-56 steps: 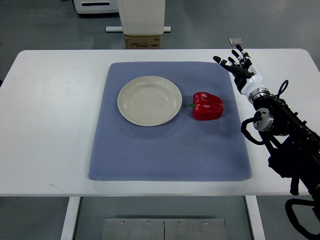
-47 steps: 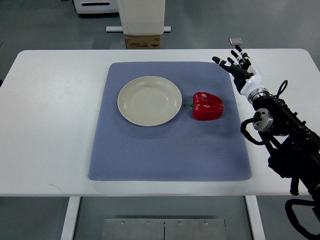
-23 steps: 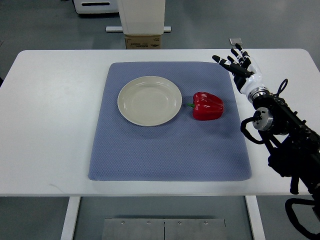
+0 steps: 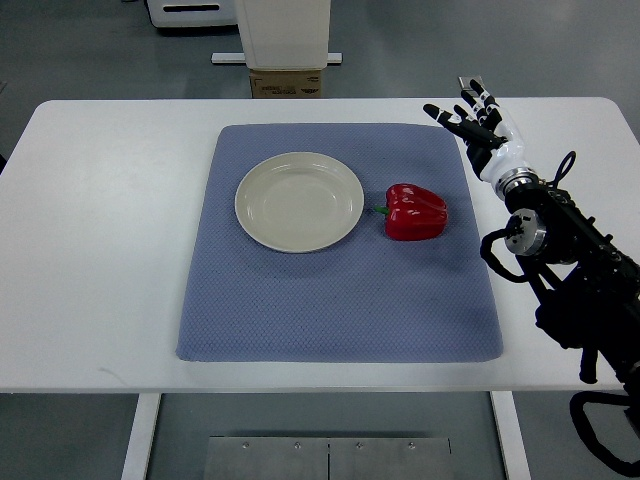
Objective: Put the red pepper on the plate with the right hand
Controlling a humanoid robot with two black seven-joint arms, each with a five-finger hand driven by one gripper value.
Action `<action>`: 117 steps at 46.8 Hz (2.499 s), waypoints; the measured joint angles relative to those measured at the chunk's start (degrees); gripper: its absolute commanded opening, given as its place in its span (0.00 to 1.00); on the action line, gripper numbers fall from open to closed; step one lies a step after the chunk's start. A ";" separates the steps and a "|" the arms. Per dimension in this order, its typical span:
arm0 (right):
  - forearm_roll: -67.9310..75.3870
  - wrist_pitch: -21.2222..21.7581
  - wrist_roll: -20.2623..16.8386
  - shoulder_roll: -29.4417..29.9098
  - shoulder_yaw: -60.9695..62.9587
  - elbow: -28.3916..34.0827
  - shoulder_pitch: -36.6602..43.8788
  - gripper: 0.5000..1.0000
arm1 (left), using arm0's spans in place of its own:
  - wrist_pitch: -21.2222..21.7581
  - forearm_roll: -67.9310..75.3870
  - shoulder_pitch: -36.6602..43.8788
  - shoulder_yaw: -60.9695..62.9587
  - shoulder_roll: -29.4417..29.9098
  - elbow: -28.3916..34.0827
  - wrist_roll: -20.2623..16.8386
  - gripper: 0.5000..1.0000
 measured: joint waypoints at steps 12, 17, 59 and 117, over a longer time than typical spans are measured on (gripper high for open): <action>0.00 0.09 0.00 0.00 -0.02 0.20 0.08 1.00 | 0.00 0.00 0.00 0.00 0.00 0.00 0.00 1.00; 0.00 0.09 0.07 0.00 -0.03 0.25 -0.08 1.00 | 0.00 0.00 0.00 0.00 0.00 0.00 0.00 1.00; -0.04 0.06 0.35 -1.04 -4.82 0.22 2.22 1.00 | -0.02 0.01 0.00 0.00 0.00 0.00 0.01 1.00; -1.53 0.27 1.57 -17.34 -40.23 12.22 14.35 1.00 | 0.00 0.01 0.01 0.00 0.00 0.00 0.03 1.00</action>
